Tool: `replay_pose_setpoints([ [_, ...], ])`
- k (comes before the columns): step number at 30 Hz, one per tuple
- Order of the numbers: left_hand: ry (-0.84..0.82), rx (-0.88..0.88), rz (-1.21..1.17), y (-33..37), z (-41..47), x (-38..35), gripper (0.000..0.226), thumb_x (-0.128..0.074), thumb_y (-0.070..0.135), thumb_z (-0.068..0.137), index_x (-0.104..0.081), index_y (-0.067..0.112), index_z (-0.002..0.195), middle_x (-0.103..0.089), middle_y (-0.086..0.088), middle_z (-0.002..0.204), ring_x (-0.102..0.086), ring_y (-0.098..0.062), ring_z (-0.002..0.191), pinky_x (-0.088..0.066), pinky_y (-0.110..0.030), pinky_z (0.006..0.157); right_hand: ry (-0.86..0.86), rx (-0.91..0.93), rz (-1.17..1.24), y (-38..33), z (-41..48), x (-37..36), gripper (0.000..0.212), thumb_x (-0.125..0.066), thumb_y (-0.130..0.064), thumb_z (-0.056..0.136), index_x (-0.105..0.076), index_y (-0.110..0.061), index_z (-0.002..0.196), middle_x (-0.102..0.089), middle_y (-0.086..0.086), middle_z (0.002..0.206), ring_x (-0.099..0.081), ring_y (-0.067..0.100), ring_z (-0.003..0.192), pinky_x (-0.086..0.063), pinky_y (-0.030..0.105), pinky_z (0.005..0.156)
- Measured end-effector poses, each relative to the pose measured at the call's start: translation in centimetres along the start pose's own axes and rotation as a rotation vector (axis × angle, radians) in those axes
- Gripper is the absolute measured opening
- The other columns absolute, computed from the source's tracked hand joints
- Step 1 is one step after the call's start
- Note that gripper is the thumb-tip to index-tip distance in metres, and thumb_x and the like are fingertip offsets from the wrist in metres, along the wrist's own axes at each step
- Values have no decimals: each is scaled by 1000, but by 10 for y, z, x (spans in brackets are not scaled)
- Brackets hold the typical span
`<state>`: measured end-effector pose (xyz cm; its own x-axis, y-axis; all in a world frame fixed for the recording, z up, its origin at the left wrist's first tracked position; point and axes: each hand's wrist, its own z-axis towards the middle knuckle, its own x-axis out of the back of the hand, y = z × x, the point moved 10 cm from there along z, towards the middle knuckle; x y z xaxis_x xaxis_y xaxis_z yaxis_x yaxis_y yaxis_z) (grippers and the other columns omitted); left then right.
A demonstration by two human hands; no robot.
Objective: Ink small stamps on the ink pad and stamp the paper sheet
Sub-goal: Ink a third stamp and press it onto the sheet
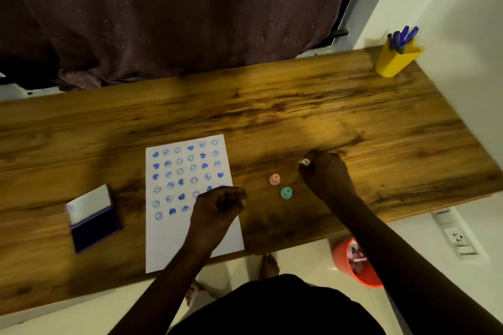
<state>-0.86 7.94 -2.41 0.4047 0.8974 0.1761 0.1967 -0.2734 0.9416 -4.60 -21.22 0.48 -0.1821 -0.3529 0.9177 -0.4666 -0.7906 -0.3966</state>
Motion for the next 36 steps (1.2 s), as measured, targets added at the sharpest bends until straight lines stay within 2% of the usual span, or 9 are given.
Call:
replay_pose_setpoints([
  [5, 10, 5, -82, 17, -2, 3, 31, -83, 19, 87, -79, 49, 94, -81, 13, 102, -76, -13, 104, -60, -50, 98, -34, -87, 433, -21, -4, 24, 22, -78, -42, 82, -79, -20, 85, -75, -4, 74, -69, 9, 68, -48, 21, 61],
  [8, -5, -25, -171, 35, -4, 5, 35, -80, 15, 89, -79, 48, 98, -82, 9, 102, -79, -16, 100, -61, -49, 96, -173, -230, 858, -43, -18, 14, 18, -82, -36, 78, -81, -19, 82, -76, 3, 71, -68, 12, 63, -53, 31, 61],
  [11, -21, -63, -261, 51, -7, 10, 42, -79, 9, 90, -78, 50, 102, -82, 9, 106, -79, -20, 101, -64, -43, 91, -319, -264, 1037, -74, -33, -4, 14, -83, -29, 79, -81, -16, 84, -76, 5, 71, -68, 13, 63, -53, 29, 62],
  [14, -13, -78, -317, 55, -11, 23, 41, -76, 7, 90, -79, 44, 106, -82, 5, 107, -79, -22, 100, -65, -35, 86, -442, -231, 1066, -107, -49, -23, 10, -80, -28, 83, -81, -19, 85, -77, 8, 77, -67, 20, 73, -51, 34, 69],
  [19, 7, -115, -316, 51, -25, 56, 45, -76, 10, 91, -76, 52, 108, -82, 11, 110, -79, -22, 102, -64, -31, 79, -589, -176, 1103, -156, -76, -48, 23, -80, -31, 84, -78, -17, 102, -78, 14, 88, -69, 18, 76, -55, 25, 67],
  [23, 51, -117, -336, 37, -34, 87, 44, -74, 5, 92, -74, 39, 119, -79, 6, 120, -78, -28, 104, -64, -31, 77, -659, -76, 1116, -190, -88, -57, 26, -74, -27, 91, -74, -15, 114, -78, 6, 92, -71, 13, 78, -56, 23, 72],
  [27, 93, -106, -343, 25, -42, 113, 44, -72, 1, 93, -67, 21, 132, -78, -3, 124, -77, -31, 105, -66, -41, 82, -656, 117, 1048, -222, -95, -55, 29, -72, -19, 93, -72, -15, 121, -79, 2, 104, -75, 17, 93, -61, 27, 77],
  [31, 196, -8, -350, 7, -55, 145, 27, -72, 10, 94, -74, 5, 120, -82, -16, 103, -81, -32, 90, -65, -49, 85, -590, 219, 974, -244, -91, -58, 38, -77, -8, 87, -71, -18, 123, -73, -3, 125, -72, 13, 109, -62, 29, 81],
  [36, 246, 37, -286, -10, -74, 180, 16, -74, 17, 94, -80, 9, 106, -84, -10, 97, -82, -29, 90, -66, -41, 84, -499, 343, 734, -268, -84, -65, 30, -80, -21, 86, -77, -19, 116, -75, -13, 114, -70, -5, 101, -55, 11, 77],
])
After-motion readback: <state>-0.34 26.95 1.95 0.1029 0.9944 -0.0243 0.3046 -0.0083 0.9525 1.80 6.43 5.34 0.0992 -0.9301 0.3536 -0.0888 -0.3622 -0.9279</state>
